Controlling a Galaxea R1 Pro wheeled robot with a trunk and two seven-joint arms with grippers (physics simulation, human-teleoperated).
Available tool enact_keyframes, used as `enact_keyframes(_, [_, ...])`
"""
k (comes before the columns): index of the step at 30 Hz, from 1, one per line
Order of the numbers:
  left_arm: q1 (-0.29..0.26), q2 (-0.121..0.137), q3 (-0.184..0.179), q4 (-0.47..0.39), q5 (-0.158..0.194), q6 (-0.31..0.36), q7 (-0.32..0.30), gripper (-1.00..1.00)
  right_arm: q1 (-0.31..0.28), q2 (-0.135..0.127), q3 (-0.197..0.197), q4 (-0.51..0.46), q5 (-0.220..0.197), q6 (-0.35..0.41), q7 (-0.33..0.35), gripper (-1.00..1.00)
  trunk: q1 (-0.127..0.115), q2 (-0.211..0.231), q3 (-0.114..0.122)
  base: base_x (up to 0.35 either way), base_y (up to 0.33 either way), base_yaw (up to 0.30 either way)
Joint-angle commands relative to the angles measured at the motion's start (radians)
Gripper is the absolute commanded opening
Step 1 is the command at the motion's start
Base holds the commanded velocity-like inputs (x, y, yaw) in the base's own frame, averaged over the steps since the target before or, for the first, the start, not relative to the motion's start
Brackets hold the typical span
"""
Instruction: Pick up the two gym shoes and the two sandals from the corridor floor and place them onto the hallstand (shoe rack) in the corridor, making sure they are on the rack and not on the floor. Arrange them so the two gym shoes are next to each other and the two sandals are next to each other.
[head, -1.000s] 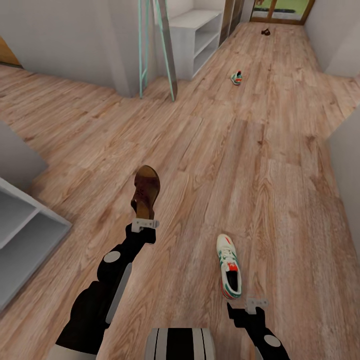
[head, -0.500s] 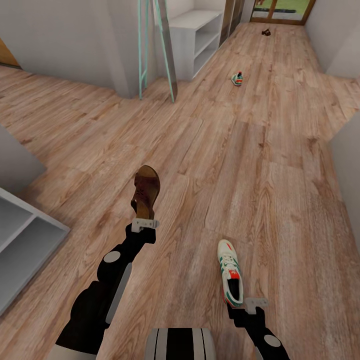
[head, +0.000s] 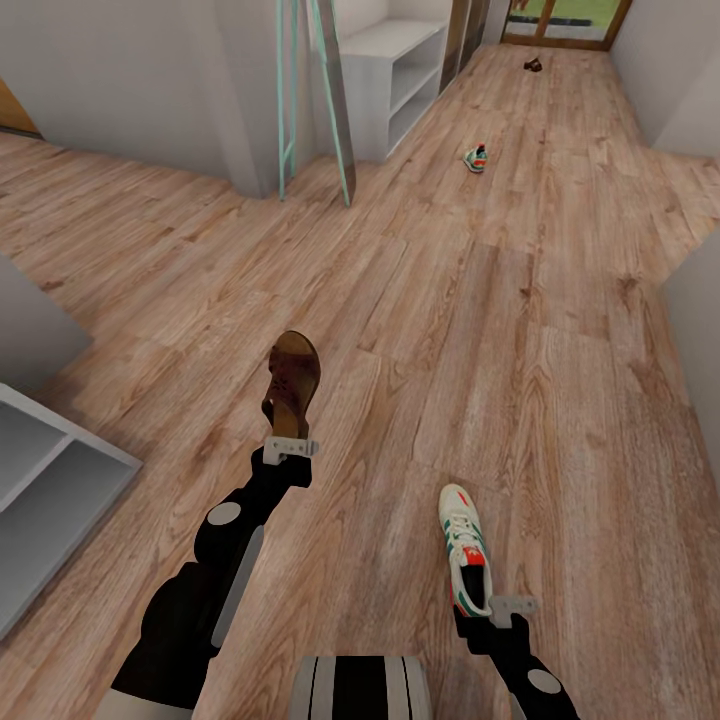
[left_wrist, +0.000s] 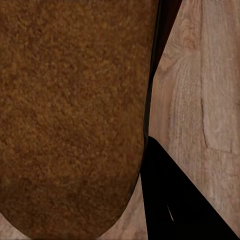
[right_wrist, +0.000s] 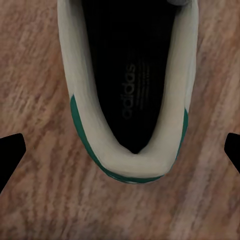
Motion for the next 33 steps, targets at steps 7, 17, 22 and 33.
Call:
enact_keyframes(7, [0.0,0.0,0.001,-0.001,-0.004,0.006,-0.005,-1.0,0.0,0.0,0.0,-0.003,0.0,0.004,0.001,1.0,0.003,-0.002,-0.024,0.0,0.0,0.0])
enact_keyframes(17, [0.0,0.0,0.001,-0.001,-0.004,0.006,-0.005,-1.0,0.0,0.0,0.0,-0.005,0.0,0.004,0.001,1.0,0.007,-0.004,-0.074,0.0,0.0,0.0])
enact_keyframes(22, [0.0,0.0,0.001,-0.001,-0.004,0.006,-0.005,-1.0,0.0,0.0,0.0,-0.005,0.0,0.004,0.001,1.0,0.009,-0.005,-0.101,0.0,0.0,0.0])
enact_keyframes(33, [0.0,0.0,0.001,-0.001,-0.004,0.006,-0.005,-1.0,0.0,0.0,0.0,-0.005,0.0,0.004,0.001,1.0,0.009,-0.005,-0.117,0.0,0.0,0.0])
